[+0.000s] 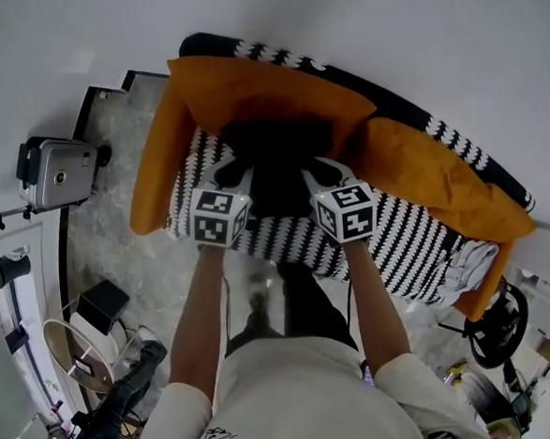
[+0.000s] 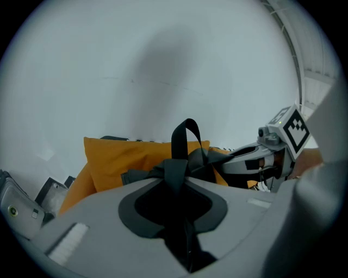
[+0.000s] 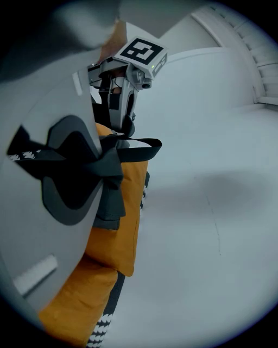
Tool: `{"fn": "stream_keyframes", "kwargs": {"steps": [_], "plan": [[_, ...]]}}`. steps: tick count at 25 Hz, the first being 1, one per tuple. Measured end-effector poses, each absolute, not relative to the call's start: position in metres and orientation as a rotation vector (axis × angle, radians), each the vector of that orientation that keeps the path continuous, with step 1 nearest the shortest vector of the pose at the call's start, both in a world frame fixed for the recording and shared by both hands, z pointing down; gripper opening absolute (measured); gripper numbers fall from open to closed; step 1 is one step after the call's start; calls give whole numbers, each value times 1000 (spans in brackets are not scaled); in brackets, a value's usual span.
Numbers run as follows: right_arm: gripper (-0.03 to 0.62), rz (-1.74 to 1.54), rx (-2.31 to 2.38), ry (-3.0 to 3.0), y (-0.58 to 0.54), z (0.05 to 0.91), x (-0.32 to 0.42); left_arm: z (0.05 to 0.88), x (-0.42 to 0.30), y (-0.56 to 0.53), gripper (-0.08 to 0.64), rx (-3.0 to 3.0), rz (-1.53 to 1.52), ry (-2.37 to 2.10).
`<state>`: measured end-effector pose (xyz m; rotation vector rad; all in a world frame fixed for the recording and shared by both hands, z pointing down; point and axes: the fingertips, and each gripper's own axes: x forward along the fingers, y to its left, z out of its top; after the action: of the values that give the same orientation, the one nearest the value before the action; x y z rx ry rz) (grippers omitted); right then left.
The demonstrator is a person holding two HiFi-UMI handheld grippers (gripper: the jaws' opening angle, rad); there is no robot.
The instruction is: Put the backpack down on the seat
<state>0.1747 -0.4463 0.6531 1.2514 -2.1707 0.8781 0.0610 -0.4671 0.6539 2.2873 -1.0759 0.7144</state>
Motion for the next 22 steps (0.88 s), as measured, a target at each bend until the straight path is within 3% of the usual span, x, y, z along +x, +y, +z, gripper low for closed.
{"fn": "stream_keyframes", "kwargs": {"steps": [22], "plan": [[67,922,1284,-2142,-495,692,168,700,53,-505,81,2166,629,-1181]]}}
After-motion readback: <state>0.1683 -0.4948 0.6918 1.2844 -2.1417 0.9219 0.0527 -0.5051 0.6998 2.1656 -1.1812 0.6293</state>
